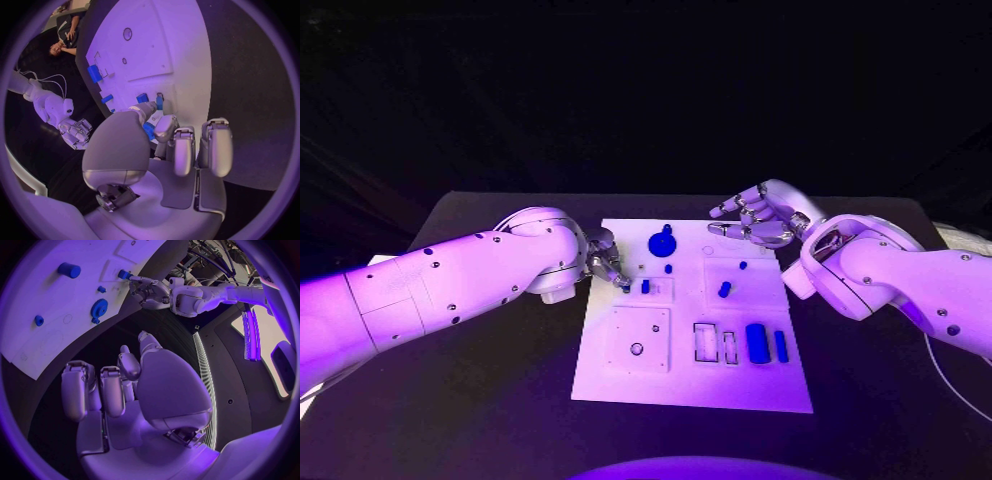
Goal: Assemble the parts on the task board
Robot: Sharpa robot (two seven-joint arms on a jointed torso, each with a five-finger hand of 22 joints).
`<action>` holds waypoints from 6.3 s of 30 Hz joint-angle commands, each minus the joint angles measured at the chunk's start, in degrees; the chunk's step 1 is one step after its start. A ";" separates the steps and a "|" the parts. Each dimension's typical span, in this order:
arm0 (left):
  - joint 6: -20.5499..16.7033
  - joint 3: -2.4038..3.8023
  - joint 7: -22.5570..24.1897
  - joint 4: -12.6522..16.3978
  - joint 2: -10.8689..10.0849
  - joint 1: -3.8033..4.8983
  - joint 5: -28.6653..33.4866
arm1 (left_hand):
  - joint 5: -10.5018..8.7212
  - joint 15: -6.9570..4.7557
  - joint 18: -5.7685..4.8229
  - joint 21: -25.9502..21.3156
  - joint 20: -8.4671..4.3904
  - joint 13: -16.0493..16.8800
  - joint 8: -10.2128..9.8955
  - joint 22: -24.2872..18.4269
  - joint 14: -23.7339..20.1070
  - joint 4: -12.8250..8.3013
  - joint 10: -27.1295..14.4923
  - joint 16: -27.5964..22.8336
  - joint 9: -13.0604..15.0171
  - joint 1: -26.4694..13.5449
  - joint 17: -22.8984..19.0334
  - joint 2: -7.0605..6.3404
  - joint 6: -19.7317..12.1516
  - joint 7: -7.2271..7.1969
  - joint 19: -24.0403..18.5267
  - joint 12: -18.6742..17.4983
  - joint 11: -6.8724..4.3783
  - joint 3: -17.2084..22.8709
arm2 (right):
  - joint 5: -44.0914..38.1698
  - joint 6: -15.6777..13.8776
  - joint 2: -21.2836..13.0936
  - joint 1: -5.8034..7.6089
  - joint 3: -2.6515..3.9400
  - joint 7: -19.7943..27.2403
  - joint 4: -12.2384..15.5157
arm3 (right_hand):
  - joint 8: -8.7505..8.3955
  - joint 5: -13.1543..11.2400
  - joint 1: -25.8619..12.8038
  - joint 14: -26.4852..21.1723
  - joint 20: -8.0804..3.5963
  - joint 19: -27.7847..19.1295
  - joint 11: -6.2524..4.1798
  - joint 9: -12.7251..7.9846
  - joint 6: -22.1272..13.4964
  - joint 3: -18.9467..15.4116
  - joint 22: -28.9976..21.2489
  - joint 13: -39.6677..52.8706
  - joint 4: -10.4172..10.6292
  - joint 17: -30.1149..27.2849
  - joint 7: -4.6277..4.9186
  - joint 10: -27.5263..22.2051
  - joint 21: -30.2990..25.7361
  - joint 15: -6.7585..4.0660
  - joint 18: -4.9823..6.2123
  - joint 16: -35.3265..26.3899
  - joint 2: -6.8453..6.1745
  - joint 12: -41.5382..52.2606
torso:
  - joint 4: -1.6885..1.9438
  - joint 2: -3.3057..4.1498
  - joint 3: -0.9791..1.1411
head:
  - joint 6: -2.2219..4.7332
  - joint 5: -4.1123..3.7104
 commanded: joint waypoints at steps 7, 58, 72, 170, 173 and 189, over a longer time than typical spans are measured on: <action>2.24 -0.09 -0.81 0.28 -0.12 -0.21 -0.29 | 0.25 -0.02 -0.39 0.17 -0.10 0.18 0.24 10.46 5.83 -7.17 0.57 0.18 0.15 -0.25 15.08 0.28 0.68 -0.37 3.07 0.44 0.07 7.73 | -0.26 0.73 0.04 -0.06 0.00 0.30 0.03 | -0.02 0.33 -0.22 4.24 -0.06 -0.53 -0.15 0.10 0.53 -0.27 0.43 -0.07 -0.08 8.32 -0.07 -0.11 -0.35 -0.58 1.18 -0.35 0.38 -0.08 | -0.01 0.01 0.01 | -0.13 0.03; 5.22 -0.11 -6.24 -3.05 3.33 -0.21 1.67 | -0.17 -0.86 -0.61 0.74 -0.75 3.41 0.18 11.31 5.83 -1.78 2.49 0.18 0.10 -11.32 15.08 0.17 4.00 -1.84 3.61 3.26 -0.96 0.97 | -0.26 0.60 -0.30 -0.06 -0.01 0.20 0.51 | -0.03 0.34 -0.17 4.24 -0.08 -0.56 -0.16 0.10 0.53 -0.31 0.35 -0.17 -0.11 8.28 -0.07 -0.16 -0.41 -0.59 1.19 -0.40 0.38 -0.19 | -0.01 0.00 0.01 | -0.67 -0.28; 4.52 -0.10 -6.03 -2.93 2.99 -0.21 1.66 | -0.29 -0.91 -0.72 1.01 -0.81 4.30 0.01 11.68 5.83 1.33 2.86 0.18 0.01 -14.89 15.08 -0.89 4.93 -1.91 3.84 3.89 -0.99 -4.97 | -0.24 0.62 -0.34 -0.06 -0.01 0.20 0.45 | -0.03 0.34 -0.17 4.24 -0.08 -0.56 -0.16 0.10 0.53 -0.31 0.35 -0.17 -0.11 8.28 -0.07 -0.16 -0.41 -0.59 1.19 -0.40 0.38 -0.19 | 0.02 -0.05 -0.02 | -0.59 -0.34; -9.80 -0.99 24.28 -12.19 13.18 -2.35 -24.64 | -10.09 4.01 3.07 -17.27 3.50 -58.37 -24.32 -2.48 1.90 -5.15 -13.20 -12.53 -30.37 10.54 -6.59 -0.64 6.47 4.92 -0.62 -56.45 5.99 -6.68 | -1.76 -1.29 0.24 -0.13 -0.06 0.12 0.21 | -0.10 0.53 0.06 4.19 -0.10 -0.71 -0.16 0.09 0.47 -0.29 0.01 -0.45 -0.20 8.04 -0.05 -0.33 -0.64 -0.60 1.26 -0.60 0.50 -0.54 | 0.04 -0.02 0.04 | 0.54 -2.00; -9.88 -0.99 24.38 -12.34 13.35 -2.47 -24.65 | -10.10 3.97 3.01 -17.00 3.45 -58.50 -24.37 -2.23 1.91 -5.23 -12.87 -12.54 -30.48 10.52 -6.74 -0.62 6.69 4.89 -0.56 -56.66 5.94 -6.32 | -1.76 -1.26 0.24 -0.12 -0.06 0.11 0.23 | -0.10 0.53 0.06 4.19 -0.10 -0.71 -0.16 0.09 0.47 -0.29 0.01 -0.45 -0.20 8.04 -0.05 -0.33 -0.64 -0.60 1.26 -0.60 0.50 -0.54 | 0.02 -0.02 0.03 | 0.52 -2.01; -9.41 -0.99 24.63 -12.80 13.76 -2.64 -24.66 | -10.10 3.87 2.85 -16.20 3.35 -58.99 -24.57 -1.44 1.86 -5.57 -11.95 -12.67 -30.86 10.38 -7.45 -0.62 7.41 4.79 -0.39 -57.59 5.83 -5.00 | -1.76 -1.00 0.34 -0.12 -0.06 0.04 0.27 | -0.12 0.67 0.20 4.21 -0.12 -0.67 -0.16 0.09 0.46 -0.24 0.04 -0.41 -0.26 8.10 -0.04 -0.30 -0.64 -0.61 1.25 -0.58 0.57 -0.46 | 0.05 -0.08 0.04 | 0.40 -2.10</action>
